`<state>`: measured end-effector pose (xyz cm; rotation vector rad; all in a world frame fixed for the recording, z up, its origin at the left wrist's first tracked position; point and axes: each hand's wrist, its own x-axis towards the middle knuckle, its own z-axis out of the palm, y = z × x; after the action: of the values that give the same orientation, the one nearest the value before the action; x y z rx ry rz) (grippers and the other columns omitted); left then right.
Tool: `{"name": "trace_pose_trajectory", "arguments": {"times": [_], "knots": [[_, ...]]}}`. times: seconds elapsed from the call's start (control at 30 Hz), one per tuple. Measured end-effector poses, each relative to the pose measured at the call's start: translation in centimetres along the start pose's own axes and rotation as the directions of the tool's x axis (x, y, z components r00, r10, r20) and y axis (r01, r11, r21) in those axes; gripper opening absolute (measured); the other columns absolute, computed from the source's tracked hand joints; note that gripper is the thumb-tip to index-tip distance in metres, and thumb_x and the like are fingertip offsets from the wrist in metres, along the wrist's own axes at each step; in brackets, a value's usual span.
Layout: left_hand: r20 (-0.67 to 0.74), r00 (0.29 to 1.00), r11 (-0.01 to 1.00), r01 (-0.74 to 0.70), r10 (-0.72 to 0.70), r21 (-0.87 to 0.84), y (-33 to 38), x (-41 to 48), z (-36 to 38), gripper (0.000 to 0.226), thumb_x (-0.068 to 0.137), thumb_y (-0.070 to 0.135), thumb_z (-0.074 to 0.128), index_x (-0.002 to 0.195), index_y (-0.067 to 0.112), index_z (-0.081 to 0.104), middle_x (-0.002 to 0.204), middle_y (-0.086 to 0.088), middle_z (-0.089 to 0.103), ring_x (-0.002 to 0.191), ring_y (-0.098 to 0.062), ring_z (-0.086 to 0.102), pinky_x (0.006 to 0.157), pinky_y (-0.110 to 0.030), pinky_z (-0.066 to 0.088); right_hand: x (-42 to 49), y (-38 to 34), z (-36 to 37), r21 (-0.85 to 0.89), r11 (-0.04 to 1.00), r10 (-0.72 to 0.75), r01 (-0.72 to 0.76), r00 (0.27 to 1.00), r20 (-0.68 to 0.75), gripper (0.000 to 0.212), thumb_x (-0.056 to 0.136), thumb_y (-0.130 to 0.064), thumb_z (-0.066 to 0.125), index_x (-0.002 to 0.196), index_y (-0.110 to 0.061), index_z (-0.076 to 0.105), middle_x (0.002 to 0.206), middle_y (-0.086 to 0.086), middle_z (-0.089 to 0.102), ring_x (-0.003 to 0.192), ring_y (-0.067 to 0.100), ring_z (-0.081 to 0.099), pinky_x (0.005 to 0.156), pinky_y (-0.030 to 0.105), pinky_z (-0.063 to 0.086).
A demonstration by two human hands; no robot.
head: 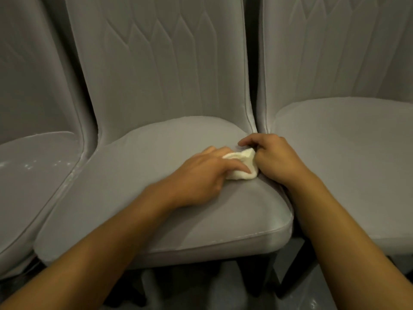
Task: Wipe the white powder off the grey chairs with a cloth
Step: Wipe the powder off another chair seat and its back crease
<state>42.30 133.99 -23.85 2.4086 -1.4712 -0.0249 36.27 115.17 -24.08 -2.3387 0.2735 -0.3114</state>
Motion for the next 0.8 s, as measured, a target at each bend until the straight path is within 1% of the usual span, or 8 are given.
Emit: {"name": "trace_pose_trajectory", "arguments": {"times": [0.1, 0.17, 0.33, 0.4, 0.5, 0.63, 0.73, 0.8], "knots": [[-0.041, 0.98, 0.978, 0.198, -0.196, 0.07, -2.0, 2.4, -0.5, 0.048, 0.102, 0.015, 0.047, 0.138, 0.046, 0.055, 0.128, 0.003, 0.049, 0.111, -0.025, 0.045, 0.097, -0.039, 0.041, 0.2, 0.1, 0.2, -0.001, 1.0, -0.023, 0.023, 1.0, 0.003, 0.058, 0.081, -0.007, 0.041, 0.127, -0.032, 0.065, 0.122, -0.003, 0.069, 0.115, 0.019, 0.061, 0.101, 0.034, 0.048], [-0.069, 0.973, 0.973, 0.224, -0.22, 0.057, -1.6, 3.8, -0.3, 0.045, 0.104, 0.019, 0.044, 0.139, 0.044, 0.055, 0.131, 0.001, 0.049, 0.112, -0.028, 0.044, 0.096, -0.039, 0.041, 0.4, 0.1, 0.2, 0.047, 0.999, -0.001, 0.003, 0.999, -0.033, 0.052, 0.09, -0.008, 0.041, 0.134, -0.029, 0.061, 0.126, 0.0, 0.068, 0.117, 0.02, 0.06, 0.103, 0.033, 0.046], [0.026, 1.0, 1.0, 0.011, -0.01, -0.02, 1.5, 3.0, 0.6, 0.037, 0.101, 0.031, 0.04, 0.127, 0.037, 0.065, 0.128, 0.001, 0.054, 0.11, -0.025, 0.048, 0.099, -0.042, 0.043, 0.4, 0.5, 0.3, 0.176, 0.984, 0.051, -0.037, 0.996, -0.077, 0.04, 0.09, -0.009, 0.044, 0.118, -0.023, 0.07, 0.114, 0.002, 0.069, 0.106, 0.019, 0.064, 0.096, 0.036, 0.052], [0.023, 0.998, 0.998, -0.054, 0.055, -0.037, 2.2, 0.8, 0.5, 0.036, 0.102, 0.024, 0.045, 0.128, 0.039, 0.066, 0.127, 0.004, 0.055, 0.107, -0.02, 0.048, 0.096, -0.041, 0.044, 0.5, 0.5, 0.4, 0.185, 0.982, 0.047, -0.033, 0.997, -0.068, 0.035, 0.094, -0.01, 0.045, 0.112, -0.022, 0.072, 0.112, 0.001, 0.07, 0.106, 0.017, 0.064, 0.099, 0.037, 0.051], [0.033, 0.994, 0.994, -0.103, 0.104, -0.024, 2.6, -2.2, 0.4, 0.048, 0.1, 0.009, 0.05, 0.134, 0.042, 0.061, 0.118, 0.011, 0.052, 0.099, -0.015, 0.044, 0.087, -0.039, 0.045, 0.7, 0.6, 0.6, 0.144, 0.99, 0.024, -0.014, 0.997, -0.067, 0.029, 0.1, -0.019, 0.045, 0.107, -0.028, 0.072, 0.111, -0.004, 0.069, 0.106, 0.016, 0.062, 0.098, 0.036, 0.049], [0.003, 0.997, 0.997, -0.083, 0.083, -0.005, 3.1, -1.7, 0.1, 0.049, 0.101, 0.01, 0.049, 0.13, 0.047, 0.06, 0.115, 0.018, 0.046, 0.099, -0.016, 0.044, 0.087, -0.04, 0.045, 0.6, 0.5, 0.7, 0.048, 0.999, -0.003, 0.006, 0.998, -0.062, 0.029, 0.1, -0.022, 0.044, 0.108, -0.029, 0.072, 0.109, -0.003, 0.069, 0.103, 0.017, 0.062, 0.093, 0.035, 0.05], [-0.007, 0.988, 0.988, -0.155, 0.155, 0.02, 4.1, -1.2, 0.5, 0.049, 0.099, 0.008, 0.051, 0.131, 0.044, 0.063, 0.126, 0.011, 0.052, 0.099, -0.018, 0.045, 0.087, -0.042, 0.046, 0.6, 0.3, 0.4, 0.094, 0.996, 0.003, 0.006, 0.996, -0.087, 0.028, 0.101, -0.021, 0.045, 0.108, -0.026, 0.072, 0.108, -0.003, 0.069, 0.105, 0.016, 0.061, 0.091, 0.031, 0.047], [-0.006, 0.971, 0.97, -0.237, 0.238, 0.059, 4.5, -2.2, 1.1, 0.053, 0.094, 0.005, 0.053, 0.132, 0.039, 0.063, 0.126, 0.007, 0.054, 0.096, -0.017, 0.044, 0.083, -0.043, 0.048, 0.4, 0.3, 0.4, 0.075, 0.997, -0.005, 0.01, 0.998, -0.068, 0.027, 0.101, -0.024, 0.046, 0.108, -0.029, 0.072, 0.108, -0.005, 0.069, 0.104, 0.014, 0.06, 0.087, 0.028, 0.045]]}}
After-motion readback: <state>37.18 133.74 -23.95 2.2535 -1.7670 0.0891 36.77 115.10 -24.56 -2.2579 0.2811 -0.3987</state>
